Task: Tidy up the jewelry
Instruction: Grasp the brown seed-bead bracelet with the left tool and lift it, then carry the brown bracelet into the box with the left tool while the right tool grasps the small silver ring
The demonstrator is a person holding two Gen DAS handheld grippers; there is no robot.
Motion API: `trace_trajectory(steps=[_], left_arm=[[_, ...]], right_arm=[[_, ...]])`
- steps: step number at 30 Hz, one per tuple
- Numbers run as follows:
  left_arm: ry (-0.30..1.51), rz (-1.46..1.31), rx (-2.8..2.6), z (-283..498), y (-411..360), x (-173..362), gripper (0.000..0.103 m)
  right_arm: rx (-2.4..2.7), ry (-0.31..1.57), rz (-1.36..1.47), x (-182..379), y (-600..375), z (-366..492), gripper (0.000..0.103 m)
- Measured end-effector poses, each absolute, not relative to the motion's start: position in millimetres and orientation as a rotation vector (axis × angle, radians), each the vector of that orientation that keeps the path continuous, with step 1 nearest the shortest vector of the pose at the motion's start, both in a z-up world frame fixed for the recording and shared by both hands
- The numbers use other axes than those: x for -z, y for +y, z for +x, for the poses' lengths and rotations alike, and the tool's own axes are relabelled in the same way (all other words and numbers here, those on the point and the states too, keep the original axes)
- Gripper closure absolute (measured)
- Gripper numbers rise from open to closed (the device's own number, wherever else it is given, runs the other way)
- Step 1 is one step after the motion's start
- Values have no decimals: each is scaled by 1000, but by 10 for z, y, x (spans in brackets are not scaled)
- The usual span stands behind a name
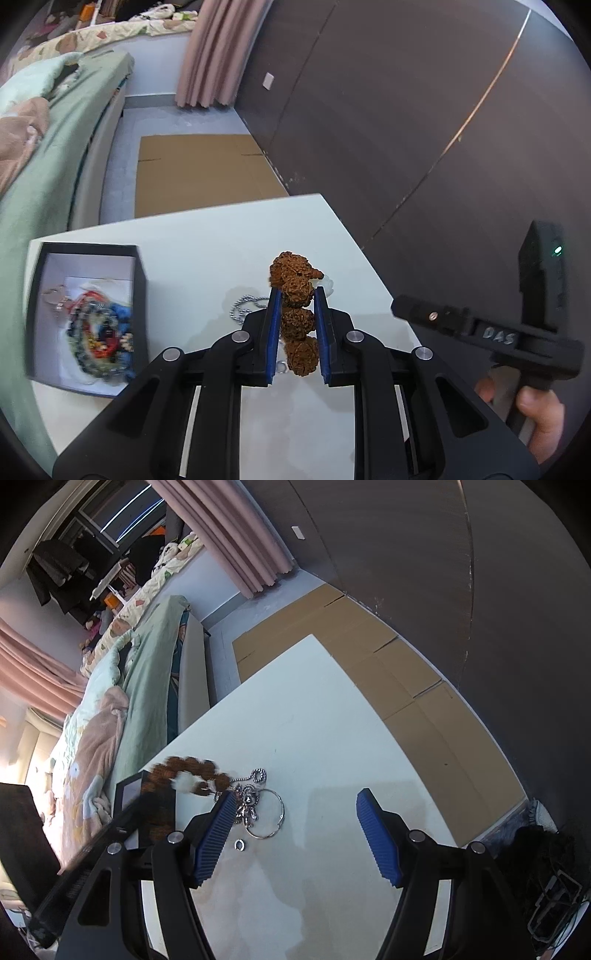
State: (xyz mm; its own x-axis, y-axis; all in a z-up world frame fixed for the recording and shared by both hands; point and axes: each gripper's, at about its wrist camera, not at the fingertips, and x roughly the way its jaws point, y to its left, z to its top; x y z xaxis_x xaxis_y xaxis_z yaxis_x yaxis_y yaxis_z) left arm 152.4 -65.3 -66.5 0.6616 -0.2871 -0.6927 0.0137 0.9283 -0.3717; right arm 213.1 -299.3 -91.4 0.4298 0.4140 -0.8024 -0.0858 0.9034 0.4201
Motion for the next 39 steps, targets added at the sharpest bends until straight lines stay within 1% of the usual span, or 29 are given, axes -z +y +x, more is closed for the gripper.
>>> trace_trajectory(steps=[9, 11, 15, 17, 24, 26, 27, 28, 36, 37, 38, 39], left_arm=[[804, -397, 108, 1352, -246, 556, 85], [801, -404, 99, 1328, -190, 548, 85], [794, -407, 85, 1266, -84, 513, 85], [792, -409, 81, 1238, -43, 505, 85], [776, -422, 69, 1139, 93, 450, 85], [767, -430, 66, 1102, 143, 423, 85], [764, -432, 64, 1089, 162, 412, 85], [759, -436, 62, 1067, 189, 399, 85], [730, -464, 37, 931, 396, 320, 85], [725, -470, 32, 913, 438, 311, 85], [723, -473, 28, 898, 461, 312, 85], [721, -477, 24, 890, 490, 310, 85]], right_arm=[[-363, 1117, 274, 998, -2751, 2060, 38], [-374, 1125, 261, 1008, -2686, 2035, 43], [-406, 1147, 213, 1049, -2497, 1974, 47], [-424, 1169, 189, 1089, -2383, 1956, 53], [-456, 1240, 118, 1284, -2060, 1913, 64], [-448, 1251, 92, 1346, -1978, 1907, 73], [-442, 1256, 84, 1373, -1948, 1907, 75], [-435, 1263, 76, 1402, -1915, 1911, 77], [-359, 1240, -8, 1476, -1710, 1904, 77], [-348, 1229, -30, 1471, -1677, 1895, 80], [-334, 1222, -54, 1472, -1643, 1888, 86], [-315, 1211, -89, 1476, -1596, 1870, 87]])
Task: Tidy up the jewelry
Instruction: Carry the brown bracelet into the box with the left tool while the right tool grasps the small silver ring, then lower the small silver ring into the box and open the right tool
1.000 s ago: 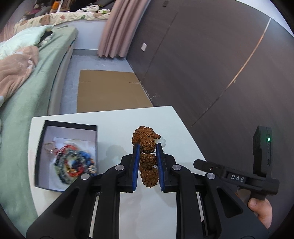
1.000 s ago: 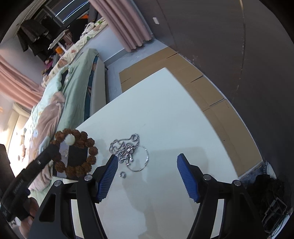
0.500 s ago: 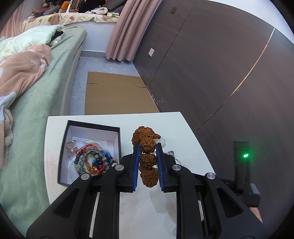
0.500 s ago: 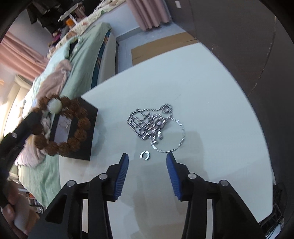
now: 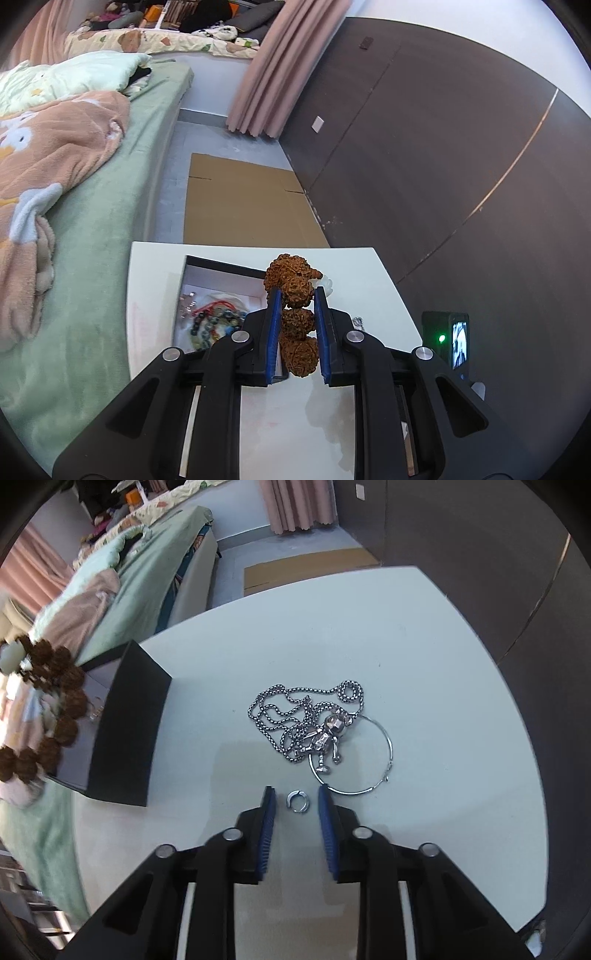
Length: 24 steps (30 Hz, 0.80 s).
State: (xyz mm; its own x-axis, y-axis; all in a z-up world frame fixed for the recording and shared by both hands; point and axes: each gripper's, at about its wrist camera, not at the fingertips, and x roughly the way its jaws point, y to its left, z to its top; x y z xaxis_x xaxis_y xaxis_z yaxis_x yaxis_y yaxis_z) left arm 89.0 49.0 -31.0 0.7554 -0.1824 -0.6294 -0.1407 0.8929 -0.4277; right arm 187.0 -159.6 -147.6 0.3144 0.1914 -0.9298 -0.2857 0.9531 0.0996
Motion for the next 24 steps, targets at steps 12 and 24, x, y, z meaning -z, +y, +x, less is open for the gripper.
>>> trace_trajectory(steps=[12, 24], left_arm=[[708, -519, -15, 873, 796, 329, 99], [701, -558, -104, 865, 1089, 322, 22]], right_arm=[[-378, 1116, 7, 1181, -1565, 1767, 91], [-591, 1002, 122, 771, -1225, 1773, 90]])
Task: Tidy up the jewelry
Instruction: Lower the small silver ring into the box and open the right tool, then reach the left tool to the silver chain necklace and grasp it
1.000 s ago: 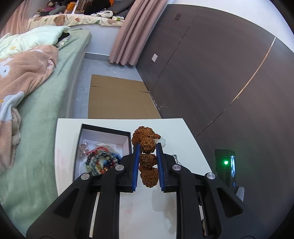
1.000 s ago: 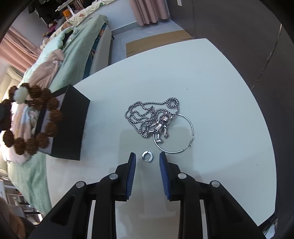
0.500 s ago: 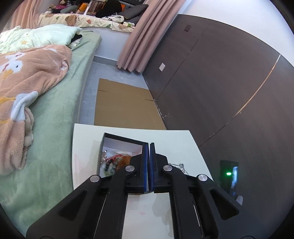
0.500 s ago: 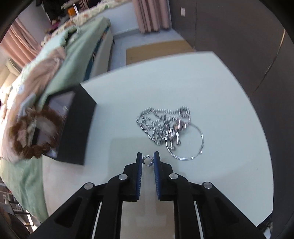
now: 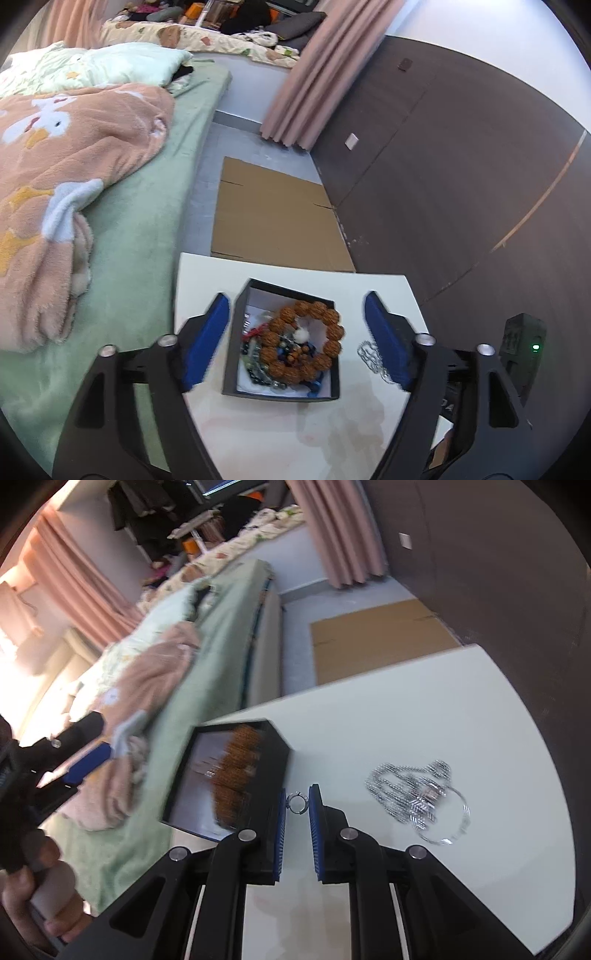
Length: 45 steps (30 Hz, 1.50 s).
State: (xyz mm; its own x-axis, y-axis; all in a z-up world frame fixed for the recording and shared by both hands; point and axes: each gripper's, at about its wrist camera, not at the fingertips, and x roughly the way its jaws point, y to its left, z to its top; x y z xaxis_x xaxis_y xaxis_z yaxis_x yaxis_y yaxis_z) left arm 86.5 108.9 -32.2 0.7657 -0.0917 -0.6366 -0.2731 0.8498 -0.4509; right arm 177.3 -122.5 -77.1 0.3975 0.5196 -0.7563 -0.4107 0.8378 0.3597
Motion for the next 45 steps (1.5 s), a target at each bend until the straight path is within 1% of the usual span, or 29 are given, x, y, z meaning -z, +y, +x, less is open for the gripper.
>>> trace_trajectory(steps=[2, 5, 7, 8, 10, 11, 12, 13, 15, 17, 21, 27, 39, 45], left_arm=[[695, -570, -123, 849, 1167, 313, 21], [684, -584, -140, 821, 1263, 298, 14], [677, -593, -155, 790, 1311, 295, 13], [677, -599, -159, 783, 1327, 298, 13], [681, -609, -164, 778, 1355, 315, 13], [683, -609, -166, 776, 1360, 323, 13], [685, -608, -167, 778, 1362, 328, 13], [689, -605, -169, 782, 1361, 338, 13], [693, -602, -167, 790, 1355, 341, 13], [697, -598, -165, 810, 1330, 348, 13], [710, -581, -145, 861, 1206, 364, 13], [727, -537, -113, 935, 938, 367, 13], [772, -431, 21, 1163, 105, 432, 13], [815, -372, 58, 1316, -272, 579, 13]], right_arm=[[-626, 980, 112, 693, -1143, 1757, 90], [-672, 975, 116, 612, -1015, 1770, 90], [-711, 965, 120, 555, -869, 1786, 90], [-725, 959, 124, 540, -823, 1785, 89], [-758, 929, 133, 479, -700, 1782, 84], [-773, 927, 143, 468, -660, 1790, 54], [-777, 930, 156, 467, -655, 1803, 36], [-764, 910, 164, 454, -691, 1789, 27], [-719, 881, 146, 427, -783, 1772, 30], [-698, 893, 186, 420, -972, 1818, 31], [-601, 896, 204, 383, -1391, 1818, 29], [-494, 964, 207, 435, -1904, 1864, 28], [-345, 1012, 135, 557, -2407, 1922, 28], [-322, 1014, 166, 553, -2695, 1877, 28]])
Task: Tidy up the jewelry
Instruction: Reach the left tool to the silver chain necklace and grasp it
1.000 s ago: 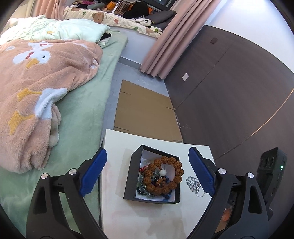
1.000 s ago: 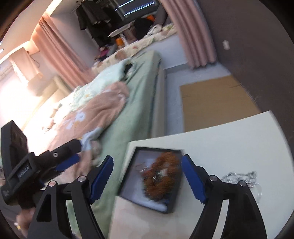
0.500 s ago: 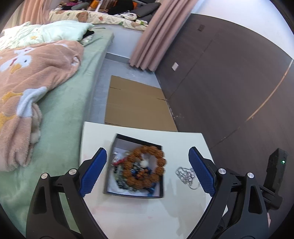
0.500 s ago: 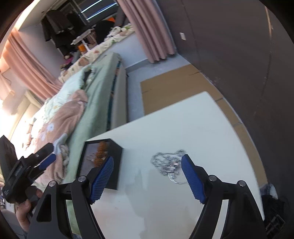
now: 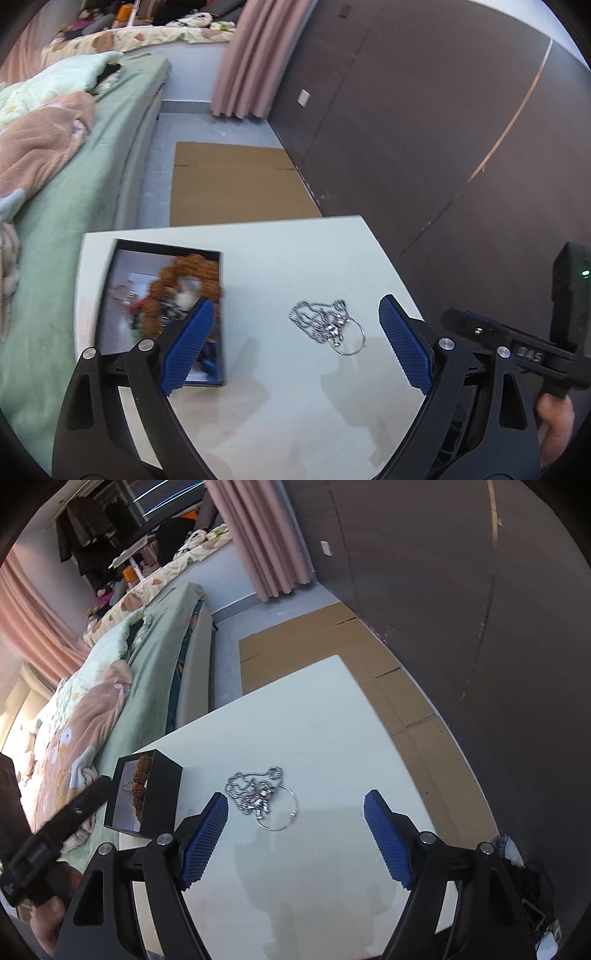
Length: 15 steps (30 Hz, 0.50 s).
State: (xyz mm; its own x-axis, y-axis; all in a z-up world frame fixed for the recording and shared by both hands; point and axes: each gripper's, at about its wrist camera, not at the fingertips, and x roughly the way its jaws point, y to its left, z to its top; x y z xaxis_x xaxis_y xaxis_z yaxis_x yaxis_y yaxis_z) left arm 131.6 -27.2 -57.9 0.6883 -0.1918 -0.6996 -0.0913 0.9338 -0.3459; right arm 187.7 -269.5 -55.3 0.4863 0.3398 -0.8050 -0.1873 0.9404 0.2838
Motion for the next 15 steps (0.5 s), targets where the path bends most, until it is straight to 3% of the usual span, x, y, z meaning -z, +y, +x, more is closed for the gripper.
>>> trace_trajectory(steps=[15], left_arm=[[975, -130, 18, 1775, -1001, 1245, 12]], right_arm=[[-247, 1095, 206, 881, -3131, 2141, 28]])
